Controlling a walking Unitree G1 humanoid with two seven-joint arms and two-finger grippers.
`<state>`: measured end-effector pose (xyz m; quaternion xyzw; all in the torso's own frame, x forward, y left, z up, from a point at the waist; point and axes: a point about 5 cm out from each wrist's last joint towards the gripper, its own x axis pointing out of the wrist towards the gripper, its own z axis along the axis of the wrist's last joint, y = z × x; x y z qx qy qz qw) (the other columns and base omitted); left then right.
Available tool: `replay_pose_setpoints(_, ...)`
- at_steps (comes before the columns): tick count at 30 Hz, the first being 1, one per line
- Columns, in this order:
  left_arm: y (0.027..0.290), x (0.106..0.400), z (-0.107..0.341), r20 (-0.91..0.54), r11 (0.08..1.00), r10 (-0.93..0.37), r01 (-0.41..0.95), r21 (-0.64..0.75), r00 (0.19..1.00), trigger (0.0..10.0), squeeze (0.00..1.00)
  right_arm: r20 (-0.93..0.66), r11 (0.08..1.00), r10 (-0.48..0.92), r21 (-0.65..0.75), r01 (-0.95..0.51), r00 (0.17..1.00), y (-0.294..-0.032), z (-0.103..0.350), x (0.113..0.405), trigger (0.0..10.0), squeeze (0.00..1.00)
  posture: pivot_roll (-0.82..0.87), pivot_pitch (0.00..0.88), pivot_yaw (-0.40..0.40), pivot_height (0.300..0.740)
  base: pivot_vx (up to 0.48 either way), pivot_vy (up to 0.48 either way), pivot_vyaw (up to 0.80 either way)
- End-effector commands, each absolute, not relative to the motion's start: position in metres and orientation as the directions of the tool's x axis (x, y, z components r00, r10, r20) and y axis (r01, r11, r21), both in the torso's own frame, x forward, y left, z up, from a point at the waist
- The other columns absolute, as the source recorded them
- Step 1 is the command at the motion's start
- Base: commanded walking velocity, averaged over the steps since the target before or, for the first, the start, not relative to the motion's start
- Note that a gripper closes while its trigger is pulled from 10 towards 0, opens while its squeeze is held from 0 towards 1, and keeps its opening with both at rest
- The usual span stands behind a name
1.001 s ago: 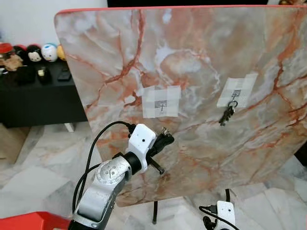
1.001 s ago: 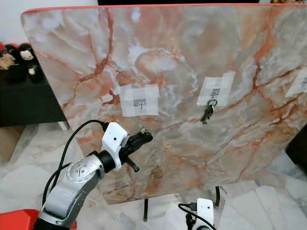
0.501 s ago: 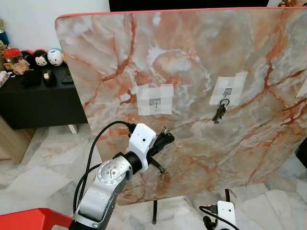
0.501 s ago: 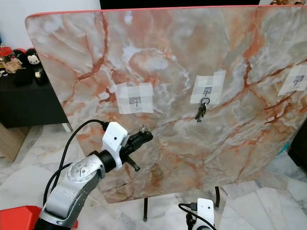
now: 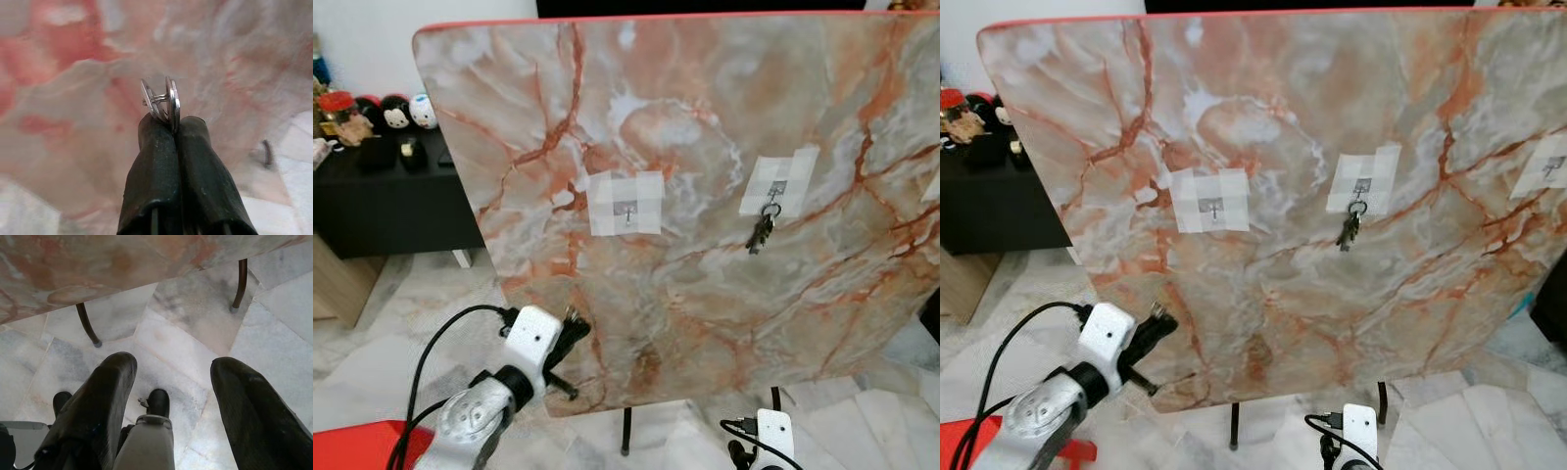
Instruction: Hang keys on a hook
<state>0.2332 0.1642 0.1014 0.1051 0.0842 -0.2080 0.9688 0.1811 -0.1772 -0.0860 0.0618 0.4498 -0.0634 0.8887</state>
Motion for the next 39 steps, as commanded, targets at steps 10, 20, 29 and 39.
replay_pose_setpoints(10,0.21,0.238,0.054,-0.29,0.999,0.027,-0.018,0.032,0.957,10.0,0.0,-0.806,0.986,-0.058,0.045,0.158,0.588,-0.179,-0.085,0.182,10.0,0.0,0.11,0.0,-0.046,0.74,0.0,0.0,0.0)
replay_pose_setpoints(20,0.208,0.23,0.049,-0.276,0.997,0.067,-0.075,-0.017,0.959,10.0,0.0,-0.813,0.99,-0.054,0.031,0.136,0.58,-0.181,-0.086,0.181,10.0,0.0,0.1,0.0,-0.05,0.74,0.0,0.0,0.0)
replay_pose_setpoints(29,0.209,0.23,0.059,-0.204,0.995,0.084,-0.093,-0.034,0.975,10.0,0.0,-0.809,0.991,-0.053,0.031,0.133,0.585,-0.181,-0.085,0.182,10.0,0.0,0.1,0.0,-0.047,0.74,0.0,0.0,0.0)
replay_pose_setpoints(39,0.207,0.229,0.062,-0.181,0.995,0.078,-0.087,-0.04,0.98,10.0,0.0,-0.816,0.989,-0.056,0.031,0.142,0.575,-0.181,-0.086,0.181,10.0,0.0,0.1,0.0,-0.046,0.74,0.0,0.0,0.0)
